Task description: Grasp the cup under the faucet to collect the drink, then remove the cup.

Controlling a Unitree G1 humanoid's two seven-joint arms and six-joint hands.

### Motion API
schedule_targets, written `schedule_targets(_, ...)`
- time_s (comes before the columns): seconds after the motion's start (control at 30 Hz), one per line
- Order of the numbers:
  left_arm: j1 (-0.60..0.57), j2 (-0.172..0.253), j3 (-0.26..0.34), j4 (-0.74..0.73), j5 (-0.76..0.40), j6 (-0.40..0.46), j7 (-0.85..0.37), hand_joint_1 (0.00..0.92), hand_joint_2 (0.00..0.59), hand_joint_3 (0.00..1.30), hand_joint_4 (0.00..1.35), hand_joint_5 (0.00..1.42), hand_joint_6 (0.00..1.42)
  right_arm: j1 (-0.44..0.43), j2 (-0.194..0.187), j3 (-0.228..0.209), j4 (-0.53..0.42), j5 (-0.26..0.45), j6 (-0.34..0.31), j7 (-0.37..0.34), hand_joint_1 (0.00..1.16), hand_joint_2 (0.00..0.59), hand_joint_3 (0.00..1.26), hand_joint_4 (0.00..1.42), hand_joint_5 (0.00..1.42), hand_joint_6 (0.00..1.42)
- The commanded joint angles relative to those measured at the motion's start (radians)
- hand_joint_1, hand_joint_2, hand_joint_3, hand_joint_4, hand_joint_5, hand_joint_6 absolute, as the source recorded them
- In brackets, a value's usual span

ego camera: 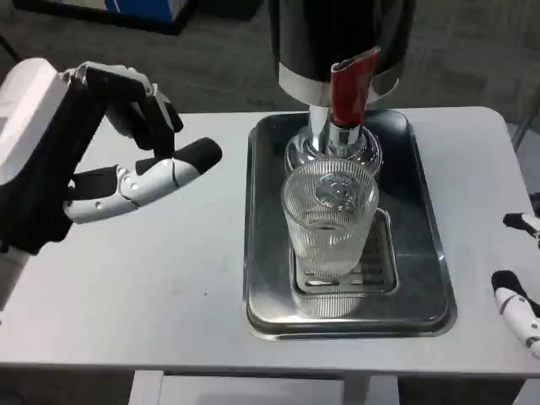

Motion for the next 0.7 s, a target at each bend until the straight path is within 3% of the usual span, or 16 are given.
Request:
schedule_targets(0.03, 0.011, 0.006, 0.007, -0.017, -0.022, 0.002, -0.017, 0.287, 0.179, 1.03, 0.64, 0.80, 0.77, 0.025, -0.001, -0.010, -0.018, 0.005, 0.003, -0.006, 0.21, 0.505, 0.12, 0.00, 0.00, 0.00)
schedule_targets(0.17, 0.001, -0.009, 0.005, -0.021, -0.074, 0.012, -0.028, 0.426, 0.196, 1.02, 0.65, 0.80, 0.78, 0.033, -0.001, -0.014, -0.020, 0.011, 0.002, -0.008, 0.22, 0.507, 0.12, 0.00, 0.00, 0.00)
schedule_targets(0.2, -0.001, -0.009, 0.004, -0.022, -0.084, 0.013, -0.032, 0.363, 0.214, 0.96, 0.64, 0.80, 0.78, 0.034, -0.001, -0.014, -0.020, 0.013, 0.001, -0.009, 0.22, 0.508, 0.12, 0.00, 0.00, 0.00)
schedule_targets(0.27, -0.019, -0.012, -0.003, -0.015, -0.141, 0.022, -0.060, 0.147, 0.204, 0.76, 0.55, 0.71, 0.70, 0.036, -0.001, -0.016, -0.019, 0.017, 0.000, -0.011, 0.22, 0.509, 0.12, 0.00, 0.00, 0.00)
schedule_targets(0.33, -0.042, -0.018, -0.012, -0.002, -0.212, 0.038, -0.095, 0.055, 0.181, 0.53, 0.43, 0.58, 0.60, 0.037, 0.000, -0.017, -0.019, 0.020, -0.001, -0.012, 0.21, 0.507, 0.11, 0.00, 0.00, 0.00)
schedule_targets(0.47, -0.089, -0.016, -0.028, 0.017, -0.294, 0.048, -0.158, 0.001, 0.150, 0.28, 0.28, 0.42, 0.42, 0.038, 0.000, -0.021, -0.019, 0.025, -0.001, -0.014, 0.21, 0.506, 0.11, 0.00, 0.00, 0.00)
schedule_targets(0.7, -0.186, -0.018, -0.071, 0.032, -0.477, 0.115, -0.308, 0.000, 0.137, 0.19, 0.19, 0.33, 0.28, 0.052, 0.003, -0.031, -0.022, 0.035, -0.004, -0.021, 0.21, 0.504, 0.11, 0.00, 0.00, 0.00)
